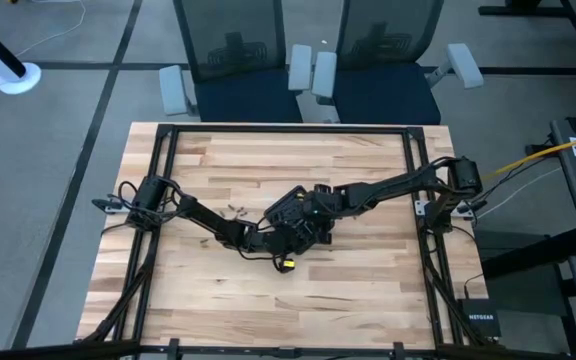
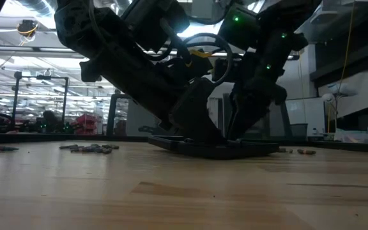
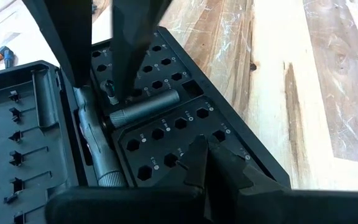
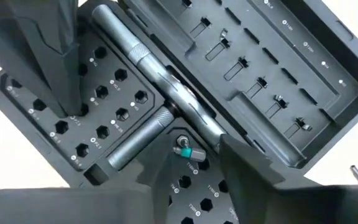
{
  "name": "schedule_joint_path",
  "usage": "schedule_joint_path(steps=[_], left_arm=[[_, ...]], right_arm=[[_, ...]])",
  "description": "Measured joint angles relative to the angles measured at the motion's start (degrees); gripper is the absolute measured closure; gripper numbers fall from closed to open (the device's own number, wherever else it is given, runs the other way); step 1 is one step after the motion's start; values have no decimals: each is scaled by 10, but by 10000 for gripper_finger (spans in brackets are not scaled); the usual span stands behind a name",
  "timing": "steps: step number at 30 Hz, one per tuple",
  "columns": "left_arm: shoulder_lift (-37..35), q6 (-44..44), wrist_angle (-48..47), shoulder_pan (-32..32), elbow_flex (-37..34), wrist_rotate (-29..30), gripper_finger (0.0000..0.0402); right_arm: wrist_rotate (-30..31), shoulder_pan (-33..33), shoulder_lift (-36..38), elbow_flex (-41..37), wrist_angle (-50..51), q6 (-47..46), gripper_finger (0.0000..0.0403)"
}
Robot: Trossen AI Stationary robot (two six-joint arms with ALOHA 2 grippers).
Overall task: Prefit tool cases
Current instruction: Remove the white socket bit from the black prefit tool case
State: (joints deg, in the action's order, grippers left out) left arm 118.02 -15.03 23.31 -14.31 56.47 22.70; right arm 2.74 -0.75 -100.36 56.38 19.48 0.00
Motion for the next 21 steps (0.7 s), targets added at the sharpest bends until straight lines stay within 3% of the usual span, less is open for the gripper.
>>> schedule_joint_path(steps=[6,9,13,21], left_arm=[[0,0,0,0,0,0,401],[0,0,0,0,0,0,401],[0,0,0,0,0,0,402],[0,0,-1,0,0,0,401]], right_arm=[[-8,0,-1,0,0,3,372],[-8,-1,-1,0,1,3,396],[-7,-5,-1,-1,-3,7,394],[-7,-4,-2,-1,-16,7,348]])
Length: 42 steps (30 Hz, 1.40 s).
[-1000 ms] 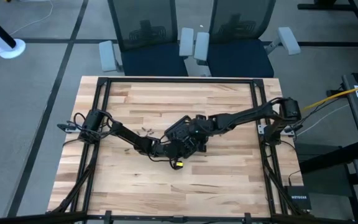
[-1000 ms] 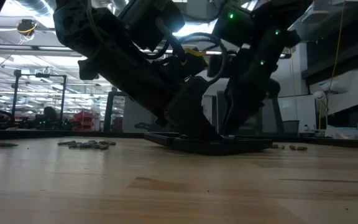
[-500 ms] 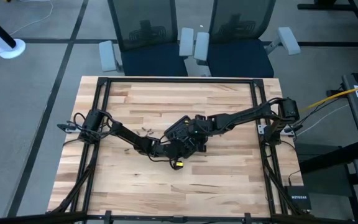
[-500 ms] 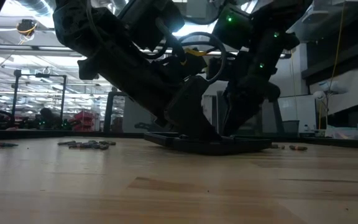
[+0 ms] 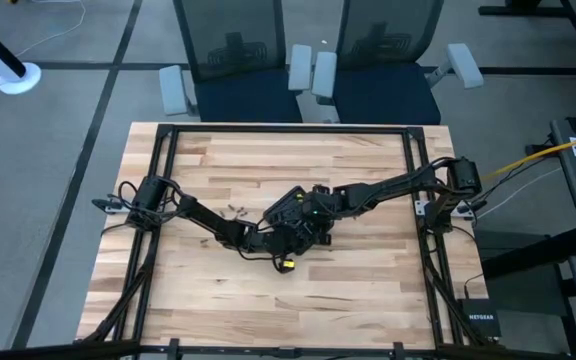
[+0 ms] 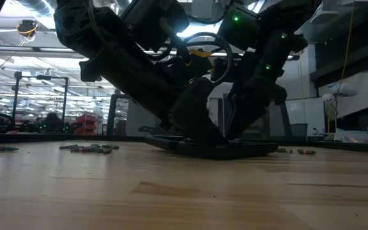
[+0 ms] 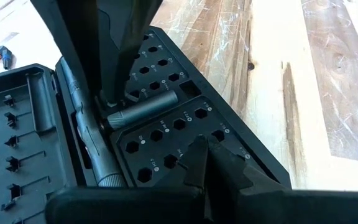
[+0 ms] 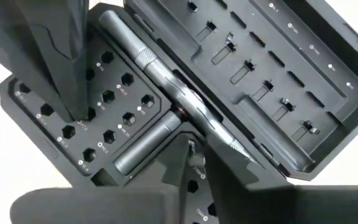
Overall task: Prefit tool cases
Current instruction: Remove the white socket bit from the black prefit tool case, then remove the green socket bit from the black prefit tool case
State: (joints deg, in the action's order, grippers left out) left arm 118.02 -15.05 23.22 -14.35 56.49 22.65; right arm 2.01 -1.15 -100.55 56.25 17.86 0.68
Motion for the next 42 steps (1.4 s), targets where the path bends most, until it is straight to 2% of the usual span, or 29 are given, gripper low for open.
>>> schedule_joint_path(steps=[5,9,12,14,20,22,25,30,36,40,42], left_arm=[[0,0,0,0,0,0,401],[0,0,0,0,0,0,402],[0,-2,0,0,0,-1,401],[0,-2,0,0,0,-1,402],[0,0,0,0,0,-1,401],[0,-2,0,0,0,0,402],[0,-2,0,0,0,0,401],[0,-1,0,0,0,0,401],[0,0,0,-3,0,2,401],[0,-2,0,-3,0,2,401],[0,0,0,-3,0,2,401]], right_arm=[[3,2,0,0,0,-50,395],[-12,12,10,0,11,-94,400],[-13,27,47,0,18,-113,401],[8,43,78,1,34,-115,401],[107,116,140,1,166,-116,402],[109,143,141,0,199,-116,402],[76,166,141,-12,189,-124,397],[3,182,127,-35,167,-125,350],[-1,173,122,-31,155,-121,246],[-116,156,126,-20,141,-120,210],[-129,123,126,-20,129,-104,208]])
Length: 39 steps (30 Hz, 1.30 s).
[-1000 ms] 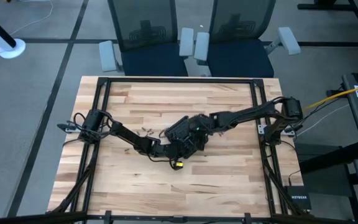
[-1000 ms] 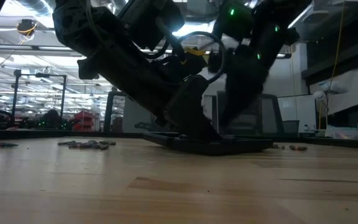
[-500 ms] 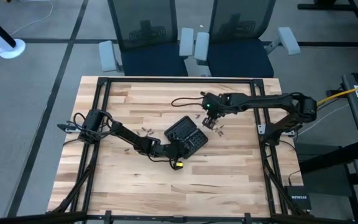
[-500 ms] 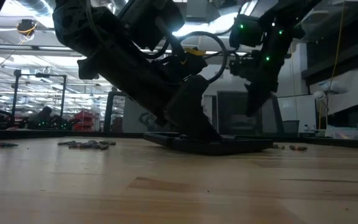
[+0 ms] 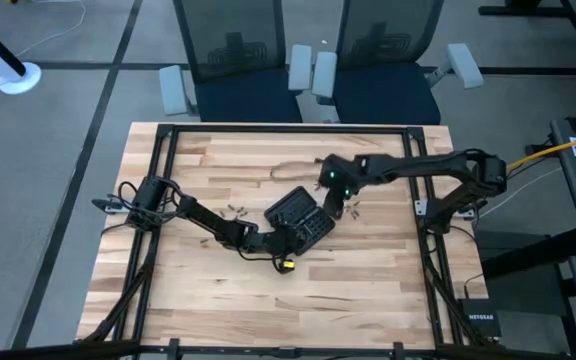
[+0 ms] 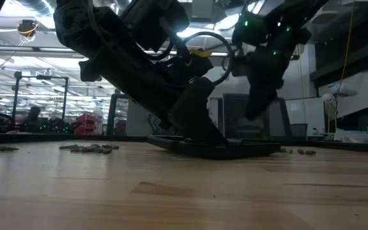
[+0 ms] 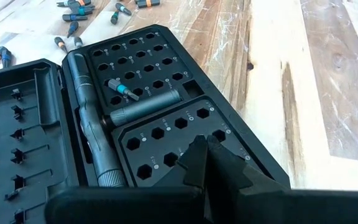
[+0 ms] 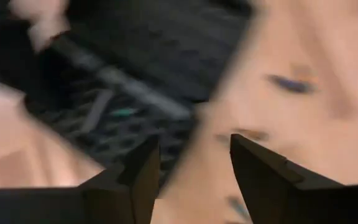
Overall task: Prefit tool cases
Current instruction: Remove the green socket bit from the black prefit tool case
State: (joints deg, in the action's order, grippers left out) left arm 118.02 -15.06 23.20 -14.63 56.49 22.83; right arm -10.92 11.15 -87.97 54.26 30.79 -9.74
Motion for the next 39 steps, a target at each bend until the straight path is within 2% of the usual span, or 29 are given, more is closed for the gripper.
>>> schedule_joint_path(steps=[4,10,12,23,26,33,39], left_arm=[[0,0,0,0,0,0,401],[0,0,0,0,0,-1,401],[0,0,0,0,0,-1,402],[0,-2,0,0,0,-1,402],[0,-2,0,0,0,-1,401],[0,-13,-1,0,0,-1,401],[0,-15,-1,0,0,-2,401]], right_arm=[[29,-77,-11,0,-48,23,222],[146,-158,-52,0,-89,60,243],[161,-169,-64,0,-96,93,247],[136,-137,-88,0,-96,249,249],[100,-125,-88,0,-97,270,249],[57,-125,-90,0,-101,329,249],[62,-125,-116,1,-118,340,249]])
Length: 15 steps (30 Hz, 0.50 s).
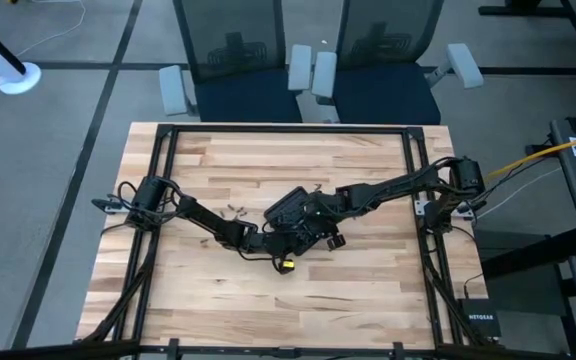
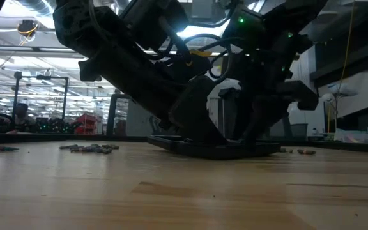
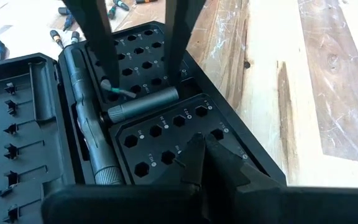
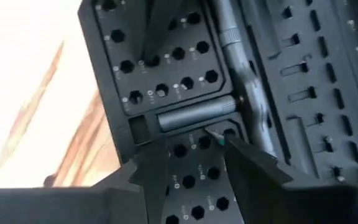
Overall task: Prefit tool cases
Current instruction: Remove the green socket bit from the black prefit tool case
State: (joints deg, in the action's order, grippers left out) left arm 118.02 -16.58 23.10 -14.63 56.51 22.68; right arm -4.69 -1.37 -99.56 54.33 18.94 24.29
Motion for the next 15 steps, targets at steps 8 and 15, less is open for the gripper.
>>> schedule_joint_path(steps=[8,15], left_arm=[[0,-14,-3,-1,0,-1,401],[0,-15,-8,-1,0,-1,401]], right_arm=[[14,0,-10,39,28,0,249],[19,4,-9,78,51,8,249]])
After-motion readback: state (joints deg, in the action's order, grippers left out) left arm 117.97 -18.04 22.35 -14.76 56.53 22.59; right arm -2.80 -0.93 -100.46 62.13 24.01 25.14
